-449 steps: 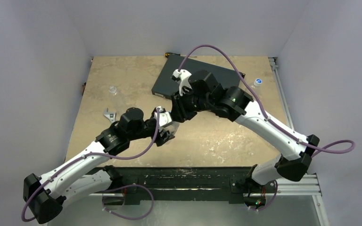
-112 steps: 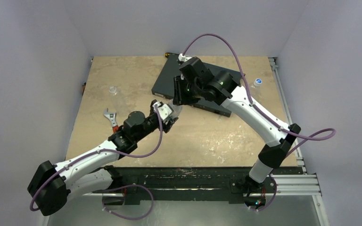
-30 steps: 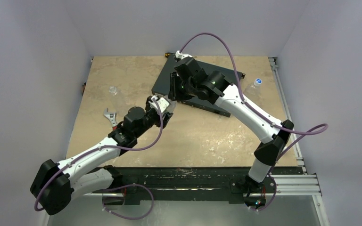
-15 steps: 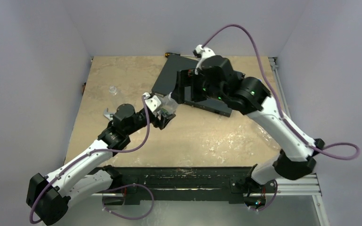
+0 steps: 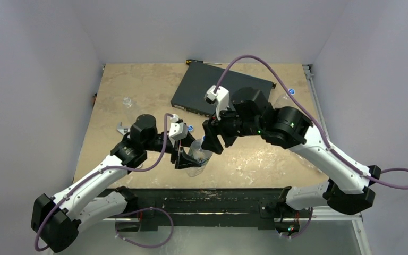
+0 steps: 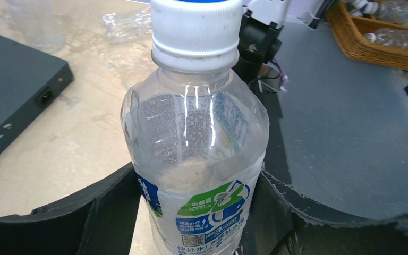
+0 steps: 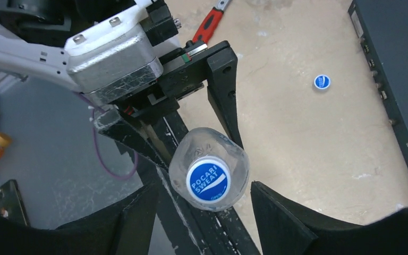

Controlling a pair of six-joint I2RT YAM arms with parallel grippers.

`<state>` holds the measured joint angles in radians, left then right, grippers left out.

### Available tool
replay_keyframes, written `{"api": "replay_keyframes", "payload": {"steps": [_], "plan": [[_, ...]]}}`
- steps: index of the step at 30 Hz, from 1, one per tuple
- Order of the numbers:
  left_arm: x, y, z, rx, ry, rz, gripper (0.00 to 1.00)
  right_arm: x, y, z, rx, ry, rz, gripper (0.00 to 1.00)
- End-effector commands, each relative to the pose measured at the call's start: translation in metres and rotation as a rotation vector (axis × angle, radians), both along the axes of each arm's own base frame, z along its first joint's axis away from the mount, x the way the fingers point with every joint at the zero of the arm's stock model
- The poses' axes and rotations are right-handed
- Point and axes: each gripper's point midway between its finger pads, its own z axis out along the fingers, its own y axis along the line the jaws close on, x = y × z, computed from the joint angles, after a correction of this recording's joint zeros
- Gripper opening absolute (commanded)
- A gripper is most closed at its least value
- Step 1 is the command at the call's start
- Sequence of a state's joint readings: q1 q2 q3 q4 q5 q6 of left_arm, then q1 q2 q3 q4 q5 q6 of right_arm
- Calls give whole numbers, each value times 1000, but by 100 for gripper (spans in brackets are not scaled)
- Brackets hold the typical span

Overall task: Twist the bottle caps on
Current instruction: Screw the bottle cap onto the plastic bottle.

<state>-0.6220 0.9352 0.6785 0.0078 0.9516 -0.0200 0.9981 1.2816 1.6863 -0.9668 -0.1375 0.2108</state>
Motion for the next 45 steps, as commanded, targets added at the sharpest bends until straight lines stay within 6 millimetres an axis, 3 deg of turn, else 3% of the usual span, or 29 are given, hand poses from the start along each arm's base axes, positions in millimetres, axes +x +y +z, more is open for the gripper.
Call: {"api": "replay_keyframes", "payload": {"steps": [1, 8, 18, 24, 27, 30, 36, 42, 45], "plan": [[-19, 1, 15, -22, 36, -119, 0, -9, 4, 4, -3, -39, 109, 65], [-18, 2, 12, -7, 31, -110, 0, -6, 10, -4, -31, -31, 123, 43], [-16, 1, 12, -9, 21, -99, 0, -9, 9, -11, -56, -8, 133, 48], [-7, 1, 15, -9, -6, -44, 0, -7, 10, -13, -64, 9, 111, 31], [22, 3, 19, -4, -65, 114, 0, -1, 10, -18, -79, 38, 49, 18], [59, 9, 38, -47, -163, 322, 0, 11, 15, -23, -87, 89, -55, 11], [124, 43, 80, -141, -352, 729, 0, 49, 17, -45, -119, 248, -324, 5], [154, 65, 118, -226, -537, 979, 0, 91, 26, -73, -104, 355, -485, 3], [159, 57, 119, -207, -597, 1018, 0, 105, 41, -79, -74, 382, -529, 3]]}}
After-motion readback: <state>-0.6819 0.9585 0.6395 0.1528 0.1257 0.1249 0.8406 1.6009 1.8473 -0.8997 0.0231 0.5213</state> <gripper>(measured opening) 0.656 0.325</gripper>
